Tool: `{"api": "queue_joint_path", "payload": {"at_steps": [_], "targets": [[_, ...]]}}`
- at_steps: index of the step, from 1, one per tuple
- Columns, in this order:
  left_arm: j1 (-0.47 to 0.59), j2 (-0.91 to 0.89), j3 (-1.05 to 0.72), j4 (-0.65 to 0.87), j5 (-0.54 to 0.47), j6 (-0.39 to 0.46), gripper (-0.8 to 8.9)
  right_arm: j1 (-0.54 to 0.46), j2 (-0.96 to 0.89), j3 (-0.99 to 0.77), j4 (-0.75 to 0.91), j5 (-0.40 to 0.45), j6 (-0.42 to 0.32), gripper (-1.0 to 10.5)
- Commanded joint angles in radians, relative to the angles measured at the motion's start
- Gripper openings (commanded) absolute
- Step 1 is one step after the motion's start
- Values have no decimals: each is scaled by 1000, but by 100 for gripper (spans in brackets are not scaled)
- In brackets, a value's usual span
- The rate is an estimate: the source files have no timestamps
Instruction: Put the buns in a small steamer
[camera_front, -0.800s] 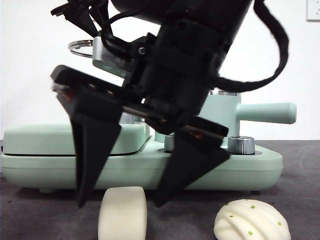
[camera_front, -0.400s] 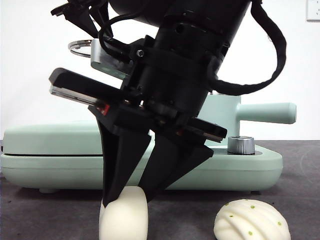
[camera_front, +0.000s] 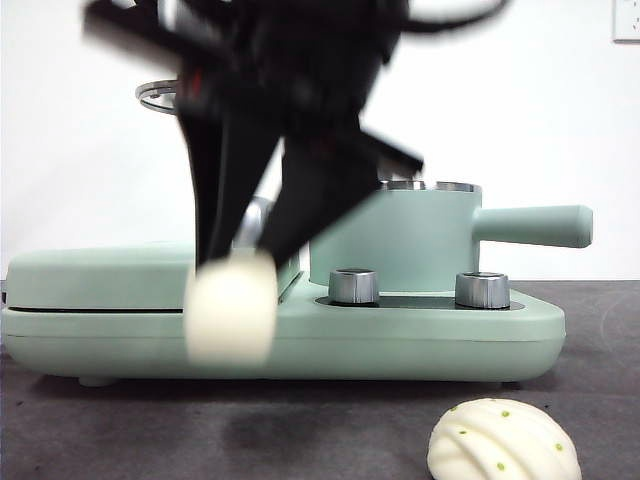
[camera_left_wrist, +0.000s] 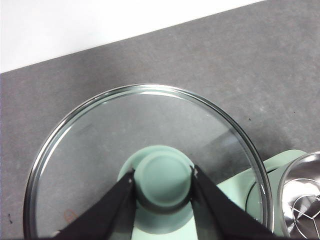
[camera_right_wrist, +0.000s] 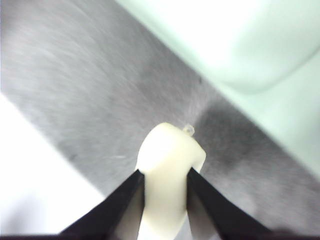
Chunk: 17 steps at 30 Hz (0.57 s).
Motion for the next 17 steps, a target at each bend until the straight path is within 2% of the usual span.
{"api": "queue_joint_path", "payload": {"at_steps": [1, 10, 17], "targets": [[0, -11, 42, 26, 1, 11, 18, -11, 16, 129, -105, -2, -66, 107], [7, -11, 42, 26, 1, 11, 18, -167, 18, 422, -305, -2, -164, 107], [13, -11, 42, 26, 1, 11, 18, -339, 55, 560, -319, -3, -222, 107]]}}
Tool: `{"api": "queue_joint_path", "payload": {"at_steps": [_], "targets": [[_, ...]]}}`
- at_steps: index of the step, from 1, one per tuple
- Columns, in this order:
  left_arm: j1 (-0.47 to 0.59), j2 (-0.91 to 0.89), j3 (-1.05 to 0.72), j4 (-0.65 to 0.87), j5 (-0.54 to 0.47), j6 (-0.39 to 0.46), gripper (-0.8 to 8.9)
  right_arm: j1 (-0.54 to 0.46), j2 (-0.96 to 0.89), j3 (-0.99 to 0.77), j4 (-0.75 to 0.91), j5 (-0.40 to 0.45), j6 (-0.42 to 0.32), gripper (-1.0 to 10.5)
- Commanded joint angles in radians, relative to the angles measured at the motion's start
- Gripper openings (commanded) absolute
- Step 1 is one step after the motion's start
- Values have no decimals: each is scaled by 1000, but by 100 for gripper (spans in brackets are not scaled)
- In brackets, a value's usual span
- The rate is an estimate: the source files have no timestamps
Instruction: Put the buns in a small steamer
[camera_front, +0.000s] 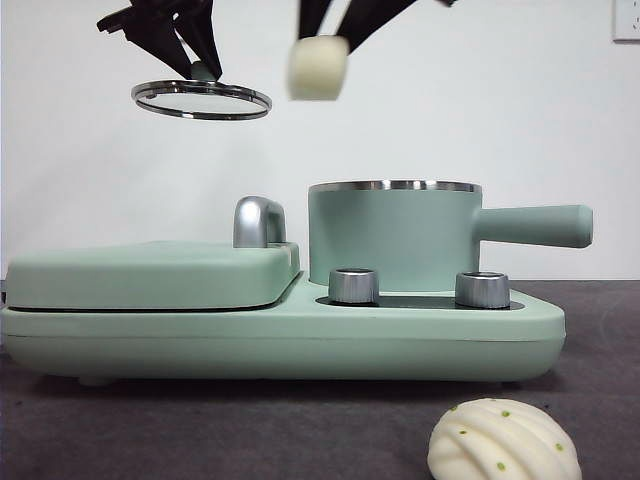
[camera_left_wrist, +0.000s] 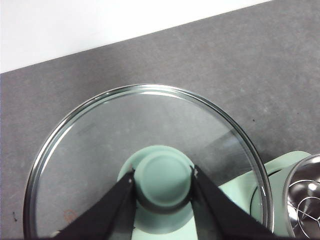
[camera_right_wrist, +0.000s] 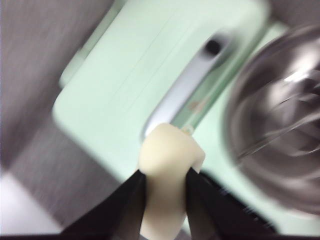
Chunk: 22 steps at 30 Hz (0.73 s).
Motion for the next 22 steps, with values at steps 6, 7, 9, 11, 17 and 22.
{"api": "queue_joint_path", "payload": {"at_steps": [6, 7, 9, 11, 17, 22], "targets": [[0, -11, 42, 26, 1, 11, 18, -142, 126, 109, -7, -27, -60, 107], [0, -11, 42, 26, 1, 11, 18, -153, 141, 114, -7, -39, -61, 107], [0, -11, 42, 26, 1, 11, 18, -171, 172, 119, -7, -42, -68, 107], [0, -11, 42, 26, 1, 11, 18, -185, 208, 119, -2, -40, -82, 108], [0, -11, 42, 26, 1, 11, 18, -204, 293, 119, 11, -42, -99, 109], [0, -11, 42, 26, 1, 11, 18, -208, 339, 119, 47, -41, -115, 109]]}}
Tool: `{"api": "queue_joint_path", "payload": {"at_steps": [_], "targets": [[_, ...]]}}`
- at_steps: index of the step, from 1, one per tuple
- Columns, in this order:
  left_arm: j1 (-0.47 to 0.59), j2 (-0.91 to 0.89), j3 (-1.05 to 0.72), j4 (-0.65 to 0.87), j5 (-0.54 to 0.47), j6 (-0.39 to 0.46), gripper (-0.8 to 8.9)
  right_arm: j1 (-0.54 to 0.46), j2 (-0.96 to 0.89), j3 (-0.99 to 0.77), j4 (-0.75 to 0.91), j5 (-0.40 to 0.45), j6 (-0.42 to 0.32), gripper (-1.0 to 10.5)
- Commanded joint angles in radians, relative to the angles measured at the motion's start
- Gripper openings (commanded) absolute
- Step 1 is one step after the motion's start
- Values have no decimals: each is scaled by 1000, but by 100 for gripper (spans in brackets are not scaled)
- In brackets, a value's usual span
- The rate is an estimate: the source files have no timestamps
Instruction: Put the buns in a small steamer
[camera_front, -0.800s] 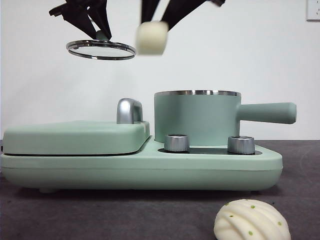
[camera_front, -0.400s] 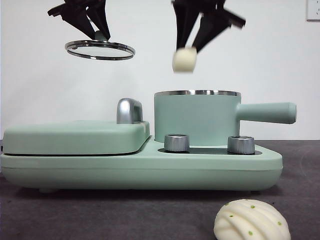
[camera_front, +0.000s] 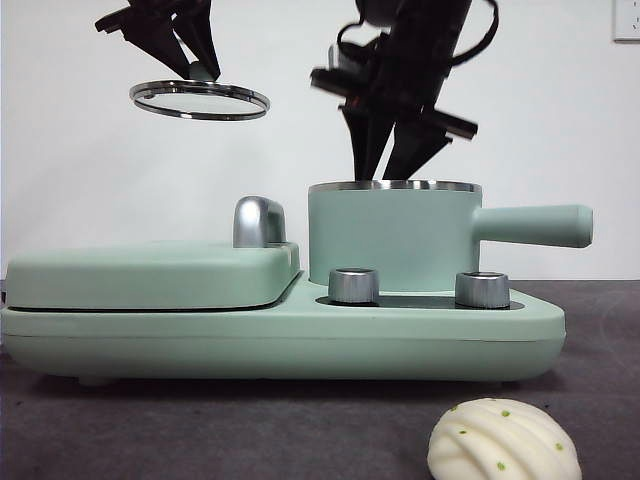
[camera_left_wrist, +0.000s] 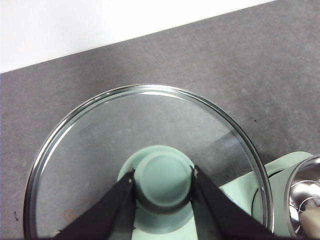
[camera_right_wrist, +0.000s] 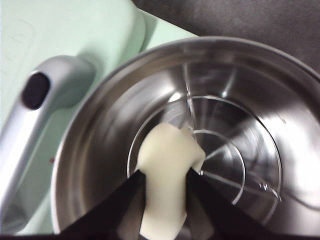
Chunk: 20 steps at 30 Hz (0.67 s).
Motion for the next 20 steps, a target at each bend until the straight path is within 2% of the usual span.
{"api": "queue_joint_path", "payload": {"at_steps": [1, 7, 14, 20], "targets": [[-3, -11, 42, 26, 1, 11, 18, 7, 35, 27, 32, 0, -20, 110], [-3, -11, 42, 25, 1, 11, 18, 5, 59, 27, 35, -2, -20, 139], [-2, -11, 42, 26, 1, 11, 18, 2, 60, 27, 38, -2, -20, 337], [0, -11, 42, 26, 1, 11, 18, -4, 55, 31, 45, -4, -20, 362]]}}
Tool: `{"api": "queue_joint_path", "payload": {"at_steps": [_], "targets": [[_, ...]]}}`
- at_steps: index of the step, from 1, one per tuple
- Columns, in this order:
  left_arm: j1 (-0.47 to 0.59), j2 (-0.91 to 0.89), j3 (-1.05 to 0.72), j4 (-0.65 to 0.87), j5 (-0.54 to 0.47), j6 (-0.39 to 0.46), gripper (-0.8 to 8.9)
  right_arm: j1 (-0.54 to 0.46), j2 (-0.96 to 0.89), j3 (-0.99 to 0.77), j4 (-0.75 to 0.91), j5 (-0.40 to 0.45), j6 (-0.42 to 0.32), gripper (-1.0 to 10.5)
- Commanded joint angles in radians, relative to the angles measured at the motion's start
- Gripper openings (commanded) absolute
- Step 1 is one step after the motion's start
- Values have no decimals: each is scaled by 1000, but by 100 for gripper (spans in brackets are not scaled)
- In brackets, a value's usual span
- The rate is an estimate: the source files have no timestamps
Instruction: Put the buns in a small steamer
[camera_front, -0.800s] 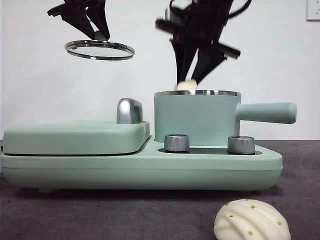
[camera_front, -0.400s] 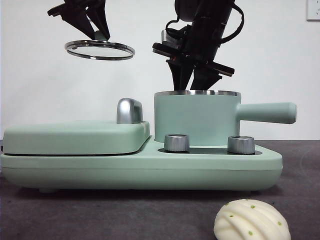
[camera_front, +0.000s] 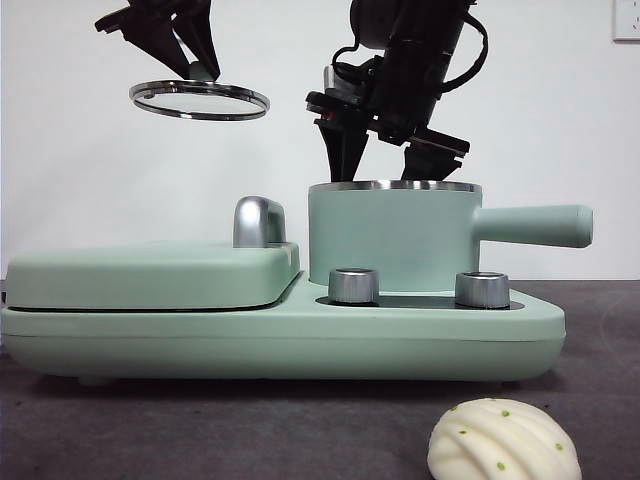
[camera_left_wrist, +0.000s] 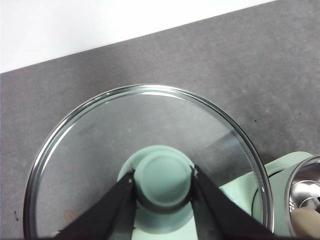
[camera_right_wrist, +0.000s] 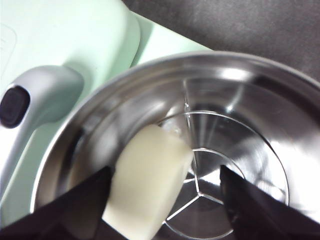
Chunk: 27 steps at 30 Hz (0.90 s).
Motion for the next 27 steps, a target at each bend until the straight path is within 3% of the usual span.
{"api": "queue_joint_path", "payload": {"at_steps": [1, 10, 27], "targets": [[1, -11, 42, 25, 1, 11, 18, 2, 18, 35, 8, -2, -12, 362], [7, -11, 42, 26, 1, 11, 18, 2, -16, 106, -15, -1, -12, 490], [6, -11, 42, 25, 1, 11, 18, 4, -183, 193, -341, 11, -58, 492]]}}
